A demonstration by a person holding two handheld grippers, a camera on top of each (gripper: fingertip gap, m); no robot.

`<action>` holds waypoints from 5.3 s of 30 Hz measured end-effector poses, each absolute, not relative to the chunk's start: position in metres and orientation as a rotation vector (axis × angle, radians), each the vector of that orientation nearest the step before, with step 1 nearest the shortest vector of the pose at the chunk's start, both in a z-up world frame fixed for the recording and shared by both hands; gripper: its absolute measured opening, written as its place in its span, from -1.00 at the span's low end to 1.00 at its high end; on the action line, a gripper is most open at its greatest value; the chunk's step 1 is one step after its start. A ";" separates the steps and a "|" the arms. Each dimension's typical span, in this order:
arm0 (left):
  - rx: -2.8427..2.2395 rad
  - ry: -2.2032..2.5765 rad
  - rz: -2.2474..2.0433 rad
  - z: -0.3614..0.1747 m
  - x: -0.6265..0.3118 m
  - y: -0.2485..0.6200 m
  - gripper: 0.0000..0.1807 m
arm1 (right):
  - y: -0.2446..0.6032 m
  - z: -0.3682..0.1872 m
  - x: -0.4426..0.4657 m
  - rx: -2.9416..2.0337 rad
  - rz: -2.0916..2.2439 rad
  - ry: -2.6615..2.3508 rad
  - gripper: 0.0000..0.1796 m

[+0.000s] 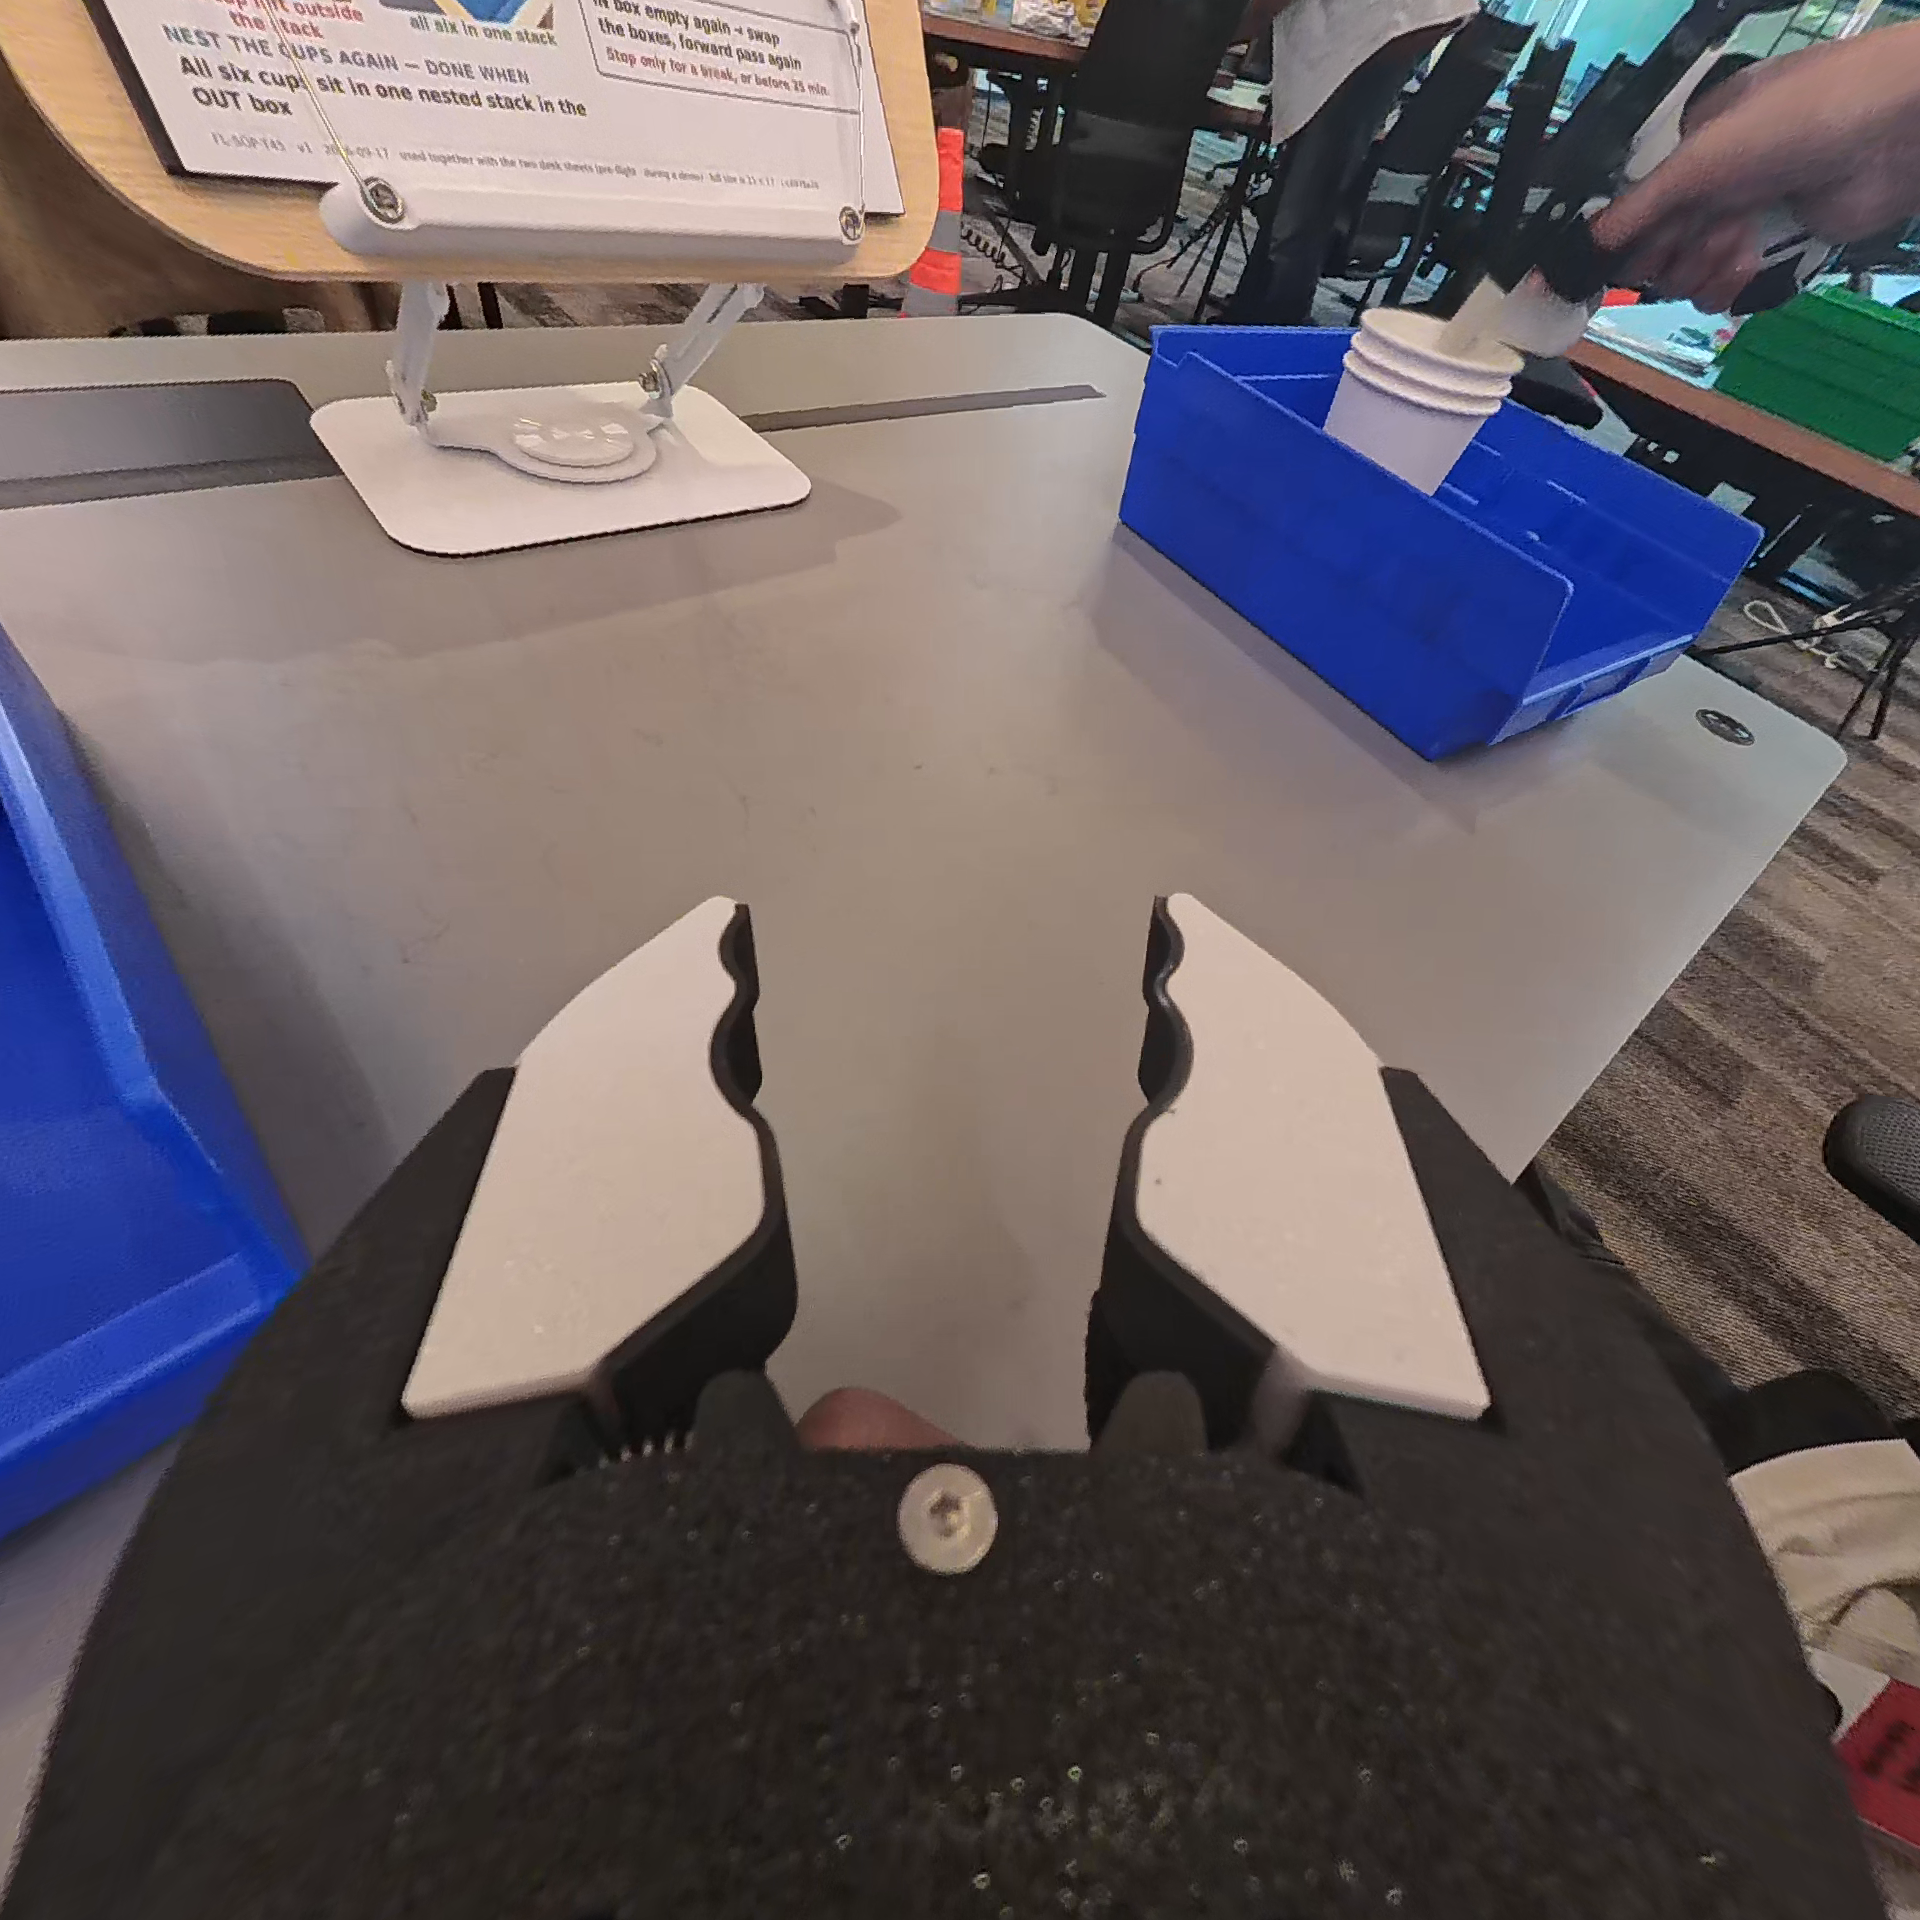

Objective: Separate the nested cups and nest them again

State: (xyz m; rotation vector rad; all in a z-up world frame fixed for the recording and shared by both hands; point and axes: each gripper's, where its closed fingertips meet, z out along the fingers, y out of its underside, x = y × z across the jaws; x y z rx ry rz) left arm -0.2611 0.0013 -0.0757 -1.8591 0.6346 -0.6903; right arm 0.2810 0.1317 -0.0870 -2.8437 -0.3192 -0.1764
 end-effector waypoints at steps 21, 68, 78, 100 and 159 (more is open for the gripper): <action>-1.932 0.030 -0.193 -0.060 -0.427 0.083 -0.10 | -0.023 -0.031 -0.077 -1.915 0.933 -0.730 -0.38; -1.905 0.508 -0.522 0.012 -0.411 0.084 -0.09 | -0.003 -0.031 -0.050 -1.907 0.973 -0.762 -0.44; -1.782 1.118 -0.885 0.027 -0.250 0.038 -0.09 | -0.007 0.041 -0.113 -1.616 0.928 -1.024 -0.33; -1.703 1.507 -0.974 0.013 -0.139 0.004 -0.08 | 0.009 0.042 -0.140 -1.568 0.986 -1.096 -0.12; -1.847 0.387 -0.314 -0.049 -0.318 0.025 -0.17 | 0.107 -0.067 0.236 -2.189 0.042 -0.059 -0.12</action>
